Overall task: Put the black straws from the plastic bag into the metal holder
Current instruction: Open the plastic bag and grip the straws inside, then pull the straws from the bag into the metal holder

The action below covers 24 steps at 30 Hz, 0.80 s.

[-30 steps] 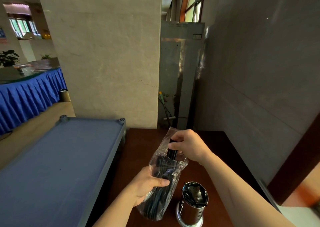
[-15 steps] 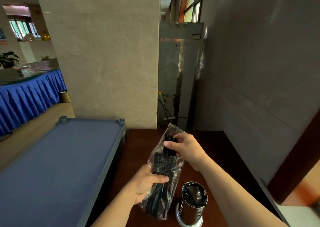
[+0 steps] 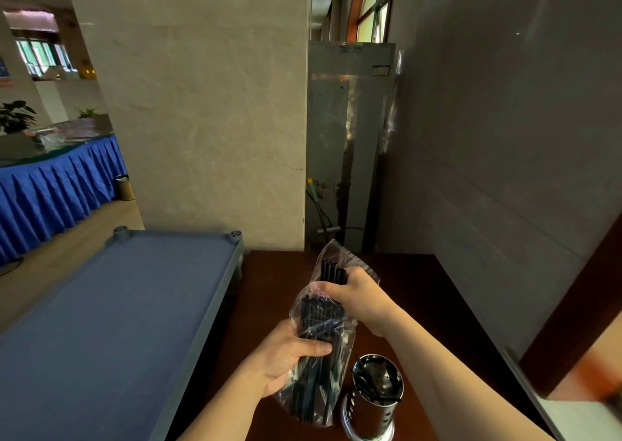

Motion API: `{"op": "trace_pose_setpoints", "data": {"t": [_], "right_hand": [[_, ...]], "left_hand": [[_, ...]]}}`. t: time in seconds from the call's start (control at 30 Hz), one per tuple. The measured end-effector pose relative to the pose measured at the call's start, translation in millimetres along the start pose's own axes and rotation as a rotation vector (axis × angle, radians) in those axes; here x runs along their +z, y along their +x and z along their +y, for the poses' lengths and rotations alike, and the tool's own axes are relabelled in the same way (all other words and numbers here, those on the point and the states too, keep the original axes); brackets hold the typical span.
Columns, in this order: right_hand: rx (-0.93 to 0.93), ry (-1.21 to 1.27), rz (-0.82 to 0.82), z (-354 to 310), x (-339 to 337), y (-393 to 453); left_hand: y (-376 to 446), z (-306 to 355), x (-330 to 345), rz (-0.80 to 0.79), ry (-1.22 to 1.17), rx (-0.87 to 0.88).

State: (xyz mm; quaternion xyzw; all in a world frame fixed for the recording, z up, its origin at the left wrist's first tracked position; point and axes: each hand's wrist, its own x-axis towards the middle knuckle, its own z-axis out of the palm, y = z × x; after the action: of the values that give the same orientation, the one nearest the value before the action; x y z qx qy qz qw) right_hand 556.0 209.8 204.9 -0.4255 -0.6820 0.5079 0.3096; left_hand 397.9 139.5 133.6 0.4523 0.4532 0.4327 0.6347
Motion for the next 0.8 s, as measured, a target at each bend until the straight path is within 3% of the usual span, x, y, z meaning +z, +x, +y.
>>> {"op": "trace_pose_setpoints", "data": {"t": [0.8], "right_hand": [[-0.306, -0.044, 0.386, -28.1, -23.0, -0.9]], "left_hand": [[13.3, -19.5, -7.6, 0.071, 0.129, -0.051]]}}
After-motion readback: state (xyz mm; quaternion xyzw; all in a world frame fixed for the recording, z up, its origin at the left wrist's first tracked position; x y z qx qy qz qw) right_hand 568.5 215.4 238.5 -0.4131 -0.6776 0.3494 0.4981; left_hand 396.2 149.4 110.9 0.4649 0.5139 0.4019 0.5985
